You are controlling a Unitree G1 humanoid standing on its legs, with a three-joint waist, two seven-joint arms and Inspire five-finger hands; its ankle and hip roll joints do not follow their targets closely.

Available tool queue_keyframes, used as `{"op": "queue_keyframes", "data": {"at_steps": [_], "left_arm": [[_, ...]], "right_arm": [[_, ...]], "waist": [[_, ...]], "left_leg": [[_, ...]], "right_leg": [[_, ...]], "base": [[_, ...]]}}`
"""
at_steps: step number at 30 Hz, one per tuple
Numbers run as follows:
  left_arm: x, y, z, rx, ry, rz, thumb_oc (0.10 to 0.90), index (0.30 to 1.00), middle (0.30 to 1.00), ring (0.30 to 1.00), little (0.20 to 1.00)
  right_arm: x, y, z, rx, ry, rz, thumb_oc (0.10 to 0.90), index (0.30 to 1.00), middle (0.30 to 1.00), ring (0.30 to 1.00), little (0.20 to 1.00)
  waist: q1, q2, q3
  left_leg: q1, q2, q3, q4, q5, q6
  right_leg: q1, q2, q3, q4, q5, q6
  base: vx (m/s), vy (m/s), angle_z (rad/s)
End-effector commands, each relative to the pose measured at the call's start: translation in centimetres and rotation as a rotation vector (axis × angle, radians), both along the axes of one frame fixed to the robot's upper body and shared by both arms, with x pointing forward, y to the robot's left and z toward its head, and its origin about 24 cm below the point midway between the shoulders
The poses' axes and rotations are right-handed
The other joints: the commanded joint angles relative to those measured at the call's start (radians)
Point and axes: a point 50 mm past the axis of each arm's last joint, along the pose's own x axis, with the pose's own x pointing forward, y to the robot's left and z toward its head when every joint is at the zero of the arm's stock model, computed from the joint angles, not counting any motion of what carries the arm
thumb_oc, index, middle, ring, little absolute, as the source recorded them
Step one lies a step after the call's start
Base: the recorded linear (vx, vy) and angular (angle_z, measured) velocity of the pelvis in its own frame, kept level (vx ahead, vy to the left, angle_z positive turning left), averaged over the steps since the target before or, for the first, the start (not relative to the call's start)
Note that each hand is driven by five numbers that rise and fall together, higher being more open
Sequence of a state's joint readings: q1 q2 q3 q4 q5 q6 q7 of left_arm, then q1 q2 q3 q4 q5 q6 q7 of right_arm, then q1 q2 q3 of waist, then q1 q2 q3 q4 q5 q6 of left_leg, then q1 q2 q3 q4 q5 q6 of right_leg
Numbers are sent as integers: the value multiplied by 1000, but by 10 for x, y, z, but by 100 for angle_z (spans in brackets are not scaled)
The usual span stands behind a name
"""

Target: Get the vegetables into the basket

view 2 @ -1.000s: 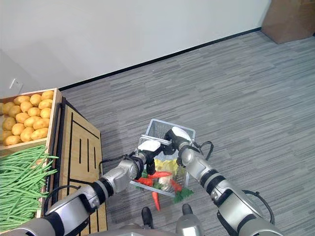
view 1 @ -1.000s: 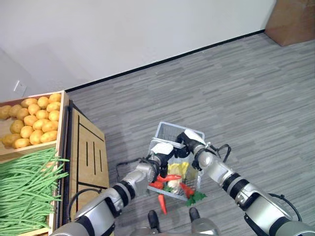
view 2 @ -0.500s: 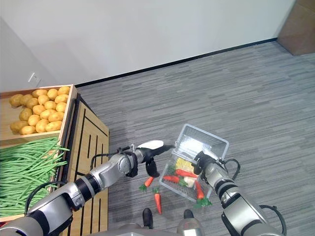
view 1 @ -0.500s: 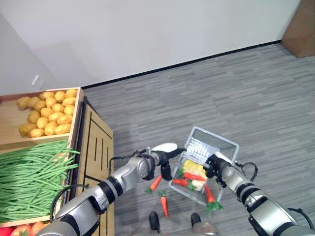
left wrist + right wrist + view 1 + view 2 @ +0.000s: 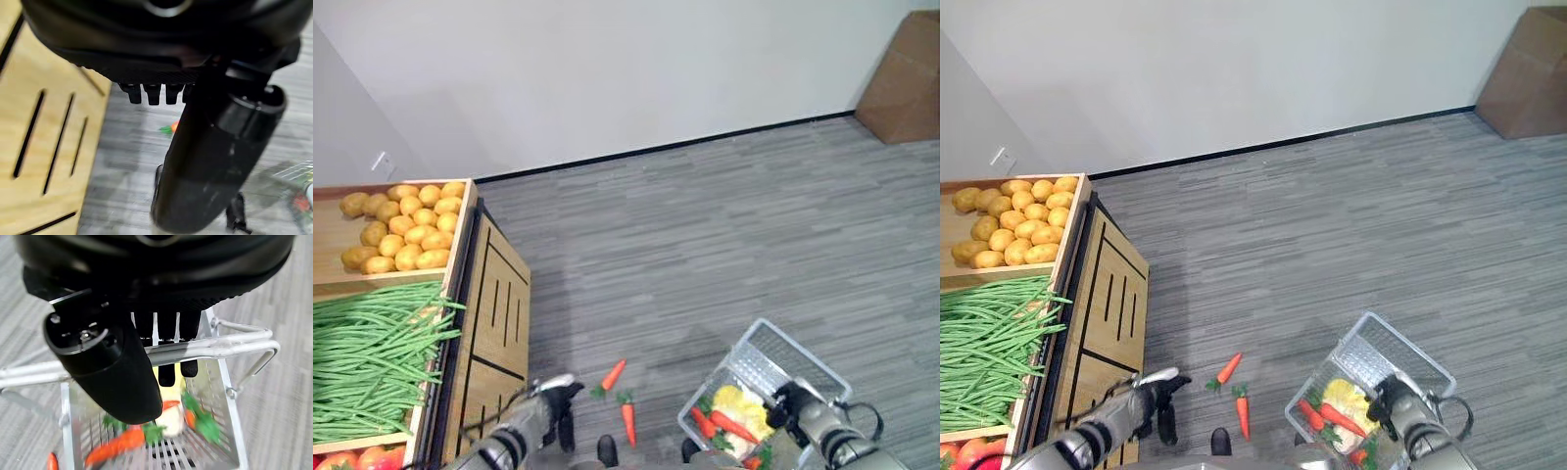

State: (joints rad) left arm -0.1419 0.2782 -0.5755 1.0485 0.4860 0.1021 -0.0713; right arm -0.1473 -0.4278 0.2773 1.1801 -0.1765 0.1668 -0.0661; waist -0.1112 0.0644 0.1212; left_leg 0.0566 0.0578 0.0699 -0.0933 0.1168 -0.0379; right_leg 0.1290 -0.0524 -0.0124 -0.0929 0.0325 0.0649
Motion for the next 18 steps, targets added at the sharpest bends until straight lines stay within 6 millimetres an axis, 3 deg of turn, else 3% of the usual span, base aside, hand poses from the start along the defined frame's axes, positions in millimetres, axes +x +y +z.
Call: {"op": "queue_keyframes", "data": {"at_steps": [1, 5, 11, 18], "left_arm": [[12, 18, 4, 36, -73, 188, 900, 1000, 1000, 1000, 1000], [-28, 47, -7, 73, 1, 444, 900, 1000, 1000, 1000, 1000], [-78, 69, -15, 92, 109, 714, 900, 1000, 1000, 1000, 1000], [-85, 70, -16, 76, 108, 776, 900, 1000, 1000, 1000, 1000]], "right_arm": [[9, -16, 11, -53, -96, -54, 400, 300, 300, 300, 300], [-21, -13, -2, -22, -47, -136, 400, 300, 300, 300, 300], [-54, -1, -17, 40, 38, -207, 400, 300, 300, 300, 300], [-79, 8, -26, 72, 118, -236, 400, 300, 300, 300, 300]], "waist": [[30, -54, -31], [37, -58, -34], [42, -65, -36], [48, -70, -36]], "left_leg": [[86, 8, -31, 6, -114, -36], [90, 9, -33, 6, -124, -38], [88, 8, -32, 6, -125, -38], [87, 8, -35, 6, -125, -38]], "right_leg": [[-11, -40, -73, 25, -34, 43], [-4, -38, -78, 20, -41, 44], [-5, -37, -76, 19, -39, 43], [-2, -39, -82, 17, -41, 43]], "base": [[-2, -10, 5], [20, 6, 3], [0, 0, 0], [0, 0, 0]]}}
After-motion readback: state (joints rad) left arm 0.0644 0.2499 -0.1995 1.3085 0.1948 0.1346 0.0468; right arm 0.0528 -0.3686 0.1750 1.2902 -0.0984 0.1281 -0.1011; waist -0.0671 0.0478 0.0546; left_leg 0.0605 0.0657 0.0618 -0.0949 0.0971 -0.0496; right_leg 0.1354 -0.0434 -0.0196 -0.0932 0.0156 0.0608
